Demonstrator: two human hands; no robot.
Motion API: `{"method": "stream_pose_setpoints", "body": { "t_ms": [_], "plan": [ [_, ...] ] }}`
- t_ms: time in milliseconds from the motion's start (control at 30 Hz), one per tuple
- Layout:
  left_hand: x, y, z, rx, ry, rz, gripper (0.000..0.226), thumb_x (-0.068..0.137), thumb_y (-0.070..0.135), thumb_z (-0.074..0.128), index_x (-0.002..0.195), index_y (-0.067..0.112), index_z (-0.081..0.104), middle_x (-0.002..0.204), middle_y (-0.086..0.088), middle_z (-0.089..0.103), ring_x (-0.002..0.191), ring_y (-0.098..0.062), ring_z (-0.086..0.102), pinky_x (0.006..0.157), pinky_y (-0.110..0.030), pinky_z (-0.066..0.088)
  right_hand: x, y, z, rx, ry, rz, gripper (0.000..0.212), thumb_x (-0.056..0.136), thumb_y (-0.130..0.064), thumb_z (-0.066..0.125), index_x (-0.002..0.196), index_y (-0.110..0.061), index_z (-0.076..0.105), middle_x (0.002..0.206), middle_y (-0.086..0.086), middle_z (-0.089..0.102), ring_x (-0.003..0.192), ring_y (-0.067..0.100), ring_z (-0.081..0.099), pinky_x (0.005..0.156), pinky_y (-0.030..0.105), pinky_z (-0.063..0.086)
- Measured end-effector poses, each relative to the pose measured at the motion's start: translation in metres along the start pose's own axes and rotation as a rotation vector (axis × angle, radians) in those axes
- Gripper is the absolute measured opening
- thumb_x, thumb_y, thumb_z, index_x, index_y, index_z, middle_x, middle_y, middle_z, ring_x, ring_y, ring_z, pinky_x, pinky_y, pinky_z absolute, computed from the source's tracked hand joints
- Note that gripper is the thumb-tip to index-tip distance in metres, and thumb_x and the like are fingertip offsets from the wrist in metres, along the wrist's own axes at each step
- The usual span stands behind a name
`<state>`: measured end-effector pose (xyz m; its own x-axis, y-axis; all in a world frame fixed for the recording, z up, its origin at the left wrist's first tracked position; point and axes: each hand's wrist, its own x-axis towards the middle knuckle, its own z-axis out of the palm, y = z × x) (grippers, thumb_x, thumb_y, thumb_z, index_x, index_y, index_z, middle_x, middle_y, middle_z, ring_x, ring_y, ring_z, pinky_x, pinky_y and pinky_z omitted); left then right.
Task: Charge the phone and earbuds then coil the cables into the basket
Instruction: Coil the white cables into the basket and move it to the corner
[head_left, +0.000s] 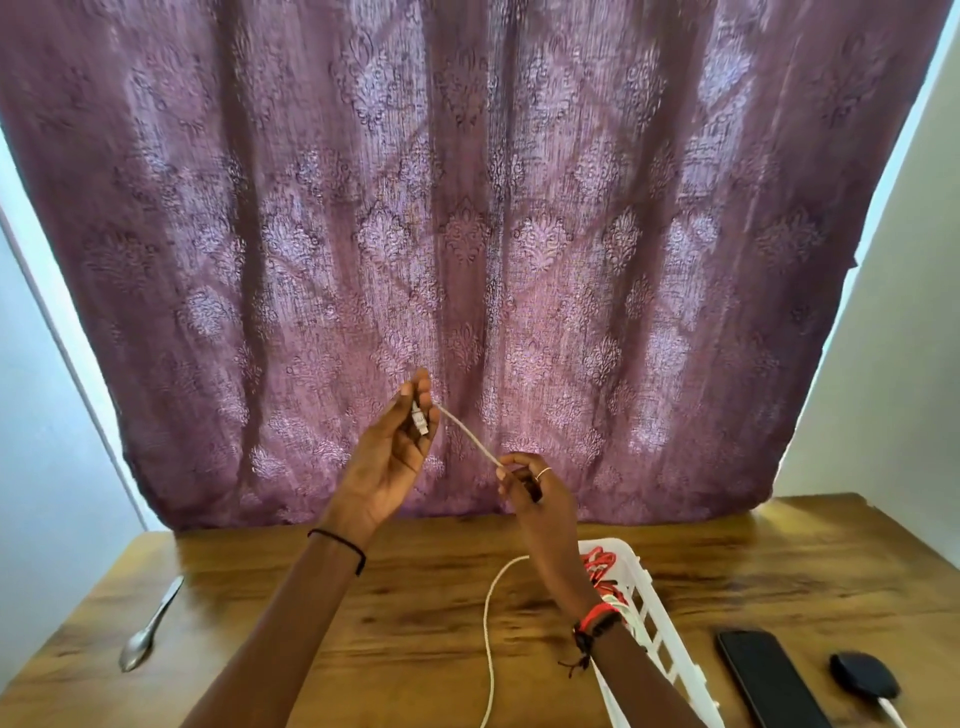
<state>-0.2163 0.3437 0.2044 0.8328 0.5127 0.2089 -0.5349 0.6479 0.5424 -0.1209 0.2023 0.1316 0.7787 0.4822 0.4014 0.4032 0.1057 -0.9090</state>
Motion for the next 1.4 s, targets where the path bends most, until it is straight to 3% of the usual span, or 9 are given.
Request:
{"method": "stream_pose_setpoints", "body": {
  "t_ms": [200,467,633,700,833,967,1067,1267,1400],
  "plan": [
    [0.012,-0.005,0.013,0.476,-0.021,0.085,0.021,0.091,0.003,0.046,0.104,0.001,0.063,0.089,-0.004,0.074,0.080,-0.011,0.070,0.074,-0.019,0.056,-0.002,-0.013,0.007,-0.453,-0.041,-0.359,0.034,0.088,-0.037,0.044,0.102,-0.021,0.070,0.094,0.001,0.067,0.086,0.014,0.060,0.075,0.026,0.047],
    [0.013,-0.011,0.023,1.366,-0.143,0.287,0.019,0.091,0.004,0.053,0.097,-0.008,0.067,0.088,-0.007,0.069,0.071,0.004,0.065,0.070,-0.008,0.045,0.014,-0.033,-0.002,-0.597,-0.067,-0.543,0.028,0.091,-0.027,0.046,0.106,-0.018,0.068,0.091,0.004,0.061,0.087,0.016,0.056,0.074,0.026,0.044],
    [0.016,-0.007,0.022,1.733,-0.216,0.362,0.023,0.091,0.026,0.056,0.090,0.009,0.072,0.070,-0.006,0.067,0.064,-0.012,0.061,0.063,-0.027,0.043,0.027,-0.037,-0.013,-0.559,-0.108,-0.535,0.029,0.089,-0.013,0.050,0.113,-0.011,0.066,0.099,0.009,0.064,0.095,0.017,0.050,0.084,0.023,0.038],
    [0.016,-0.005,0.023,1.739,-0.264,0.340,0.026,0.090,0.030,0.056,0.089,0.008,0.071,0.070,-0.010,0.066,0.063,-0.013,0.060,0.062,-0.031,0.043,0.031,-0.040,-0.014,-0.532,-0.072,-0.541,0.028,0.089,-0.020,0.049,0.108,-0.011,0.068,0.097,0.007,0.066,0.093,0.016,0.050,0.084,0.020,0.037],
    [0.014,-0.003,0.030,1.615,-0.366,0.204,0.024,0.092,0.015,0.054,0.094,-0.004,0.069,0.068,0.007,0.061,0.060,0.008,0.057,0.063,-0.006,0.040,0.037,-0.048,-0.020,-0.453,0.012,-0.553,0.021,0.087,-0.022,0.055,0.096,-0.011,0.070,0.093,0.005,0.070,0.090,0.008,0.050,0.084,0.006,0.033],
    [0.016,-0.003,0.026,1.282,-0.320,-0.037,0.025,0.095,0.009,0.045,0.097,0.013,0.070,0.063,0.003,0.054,0.056,-0.003,0.051,0.061,-0.017,0.041,0.046,-0.056,-0.025,-0.350,0.030,-0.533,0.016,0.082,-0.015,0.062,0.094,-0.011,0.073,0.089,0.004,0.072,0.085,0.009,0.058,0.078,0.017,0.043],
    [0.019,-0.009,0.023,0.939,-0.247,-0.196,0.030,0.093,0.007,0.041,0.090,0.002,0.070,0.052,0.007,0.044,0.048,-0.004,0.040,0.053,-0.017,0.041,0.053,-0.061,-0.028,-0.226,-0.024,-0.437,0.014,0.084,-0.012,0.064,0.094,-0.010,0.073,0.091,0.004,0.071,0.085,0.008,0.061,0.079,0.016,0.045],
    [0.019,-0.008,0.024,0.643,-0.234,-0.290,0.022,0.083,0.011,0.050,0.084,-0.002,0.067,0.050,0.007,0.036,0.041,-0.003,0.032,0.045,-0.016,0.038,0.058,-0.073,-0.028,0.025,-0.087,-0.203,0.011,0.082,-0.008,0.067,0.091,-0.010,0.074,0.087,-0.003,0.072,0.082,0.005,0.066,0.080,0.019,0.049],
    [0.020,-0.009,0.021,0.303,-0.315,-0.392,0.019,0.069,0.017,0.077,0.078,0.004,0.067,0.050,0.008,0.036,0.037,-0.001,0.030,0.035,-0.014,0.024,0.061,-0.072,-0.021,0.169,-0.085,-0.096,0.011,0.082,-0.008,0.067,0.089,-0.015,0.074,0.060,-0.011,0.066,0.047,-0.001,0.047,0.050,0.013,0.037]
  ]
}}
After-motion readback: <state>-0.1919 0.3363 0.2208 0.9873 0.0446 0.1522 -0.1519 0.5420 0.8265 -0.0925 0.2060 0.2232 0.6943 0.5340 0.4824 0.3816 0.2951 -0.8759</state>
